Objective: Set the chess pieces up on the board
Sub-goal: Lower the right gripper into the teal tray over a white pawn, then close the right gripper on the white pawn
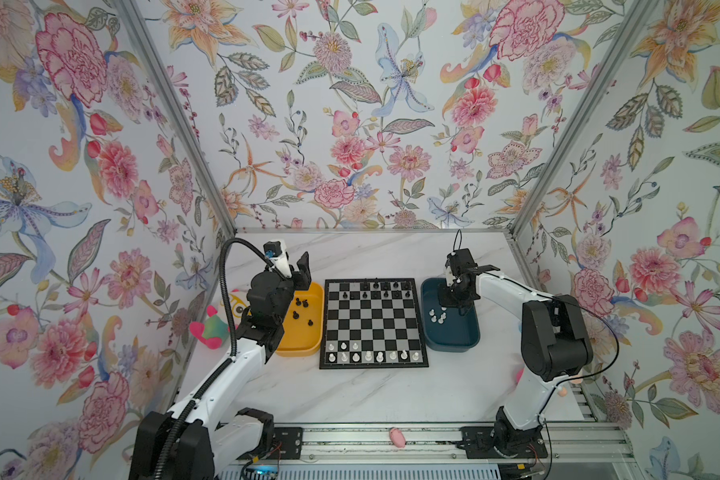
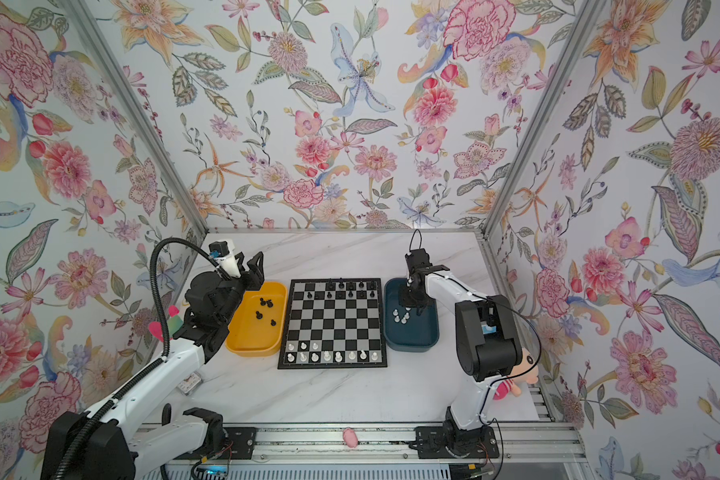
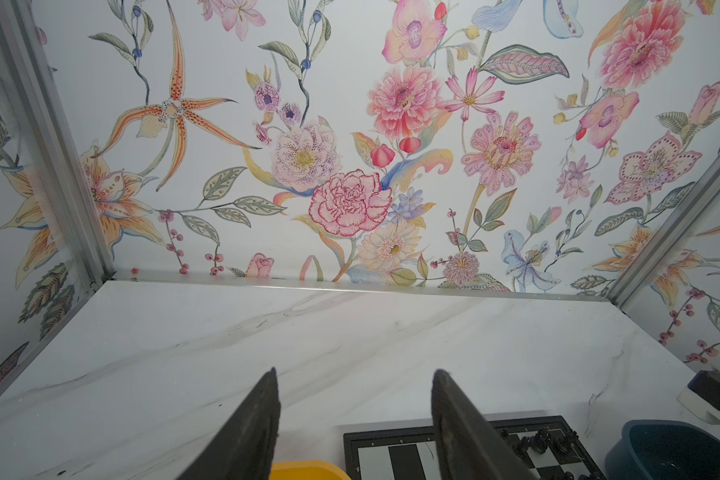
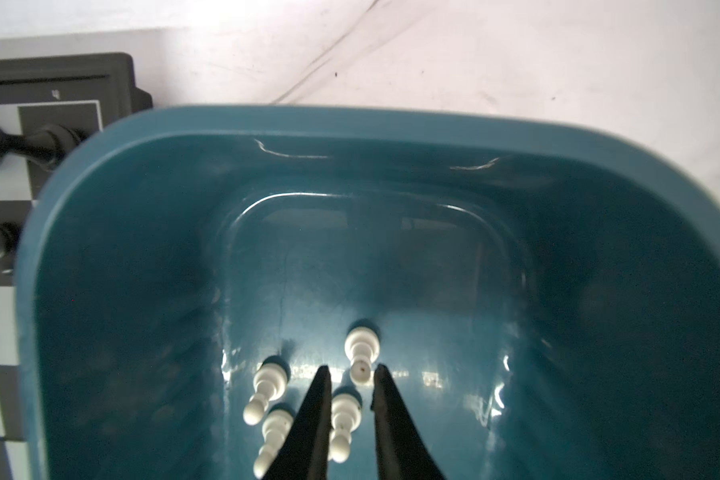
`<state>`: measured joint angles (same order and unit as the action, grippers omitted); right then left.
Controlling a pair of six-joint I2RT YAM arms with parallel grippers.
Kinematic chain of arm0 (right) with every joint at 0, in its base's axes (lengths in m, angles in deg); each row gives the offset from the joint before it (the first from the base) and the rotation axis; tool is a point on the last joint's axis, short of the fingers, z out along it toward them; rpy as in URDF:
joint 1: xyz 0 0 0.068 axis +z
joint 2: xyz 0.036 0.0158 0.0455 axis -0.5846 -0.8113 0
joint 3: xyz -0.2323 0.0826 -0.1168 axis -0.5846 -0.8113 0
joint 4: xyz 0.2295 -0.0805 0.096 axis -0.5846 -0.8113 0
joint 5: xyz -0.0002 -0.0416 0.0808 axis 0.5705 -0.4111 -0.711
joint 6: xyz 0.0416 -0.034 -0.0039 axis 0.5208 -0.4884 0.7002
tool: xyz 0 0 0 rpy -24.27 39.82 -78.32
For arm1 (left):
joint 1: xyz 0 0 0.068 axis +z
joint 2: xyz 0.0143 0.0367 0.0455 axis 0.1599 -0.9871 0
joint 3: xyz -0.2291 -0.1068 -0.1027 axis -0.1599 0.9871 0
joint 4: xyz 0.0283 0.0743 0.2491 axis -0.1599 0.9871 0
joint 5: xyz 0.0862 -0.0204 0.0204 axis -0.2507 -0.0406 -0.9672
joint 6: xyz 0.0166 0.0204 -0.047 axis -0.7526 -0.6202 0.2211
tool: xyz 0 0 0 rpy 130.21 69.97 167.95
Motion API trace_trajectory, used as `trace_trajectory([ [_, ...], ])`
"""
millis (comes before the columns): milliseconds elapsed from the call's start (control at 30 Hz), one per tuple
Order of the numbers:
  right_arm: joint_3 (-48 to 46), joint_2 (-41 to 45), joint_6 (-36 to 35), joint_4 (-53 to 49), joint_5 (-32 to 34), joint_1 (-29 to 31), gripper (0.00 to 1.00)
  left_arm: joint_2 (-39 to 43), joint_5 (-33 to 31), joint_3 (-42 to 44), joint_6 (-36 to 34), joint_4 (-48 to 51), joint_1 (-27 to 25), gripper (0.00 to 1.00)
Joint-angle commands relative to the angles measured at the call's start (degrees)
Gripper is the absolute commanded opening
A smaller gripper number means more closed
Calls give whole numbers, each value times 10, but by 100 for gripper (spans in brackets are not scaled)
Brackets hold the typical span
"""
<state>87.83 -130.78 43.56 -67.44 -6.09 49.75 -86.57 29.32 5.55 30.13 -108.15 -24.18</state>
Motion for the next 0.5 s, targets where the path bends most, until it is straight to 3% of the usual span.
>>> trace_trajectory([
  [0, 14, -15, -8, -4, 5, -5, 21, -5, 16, -4, 10, -16, 8, 60],
  [467, 17, -28, -8, -3, 10, -5, 20, -4, 16, -3, 11, -16, 8, 59],
])
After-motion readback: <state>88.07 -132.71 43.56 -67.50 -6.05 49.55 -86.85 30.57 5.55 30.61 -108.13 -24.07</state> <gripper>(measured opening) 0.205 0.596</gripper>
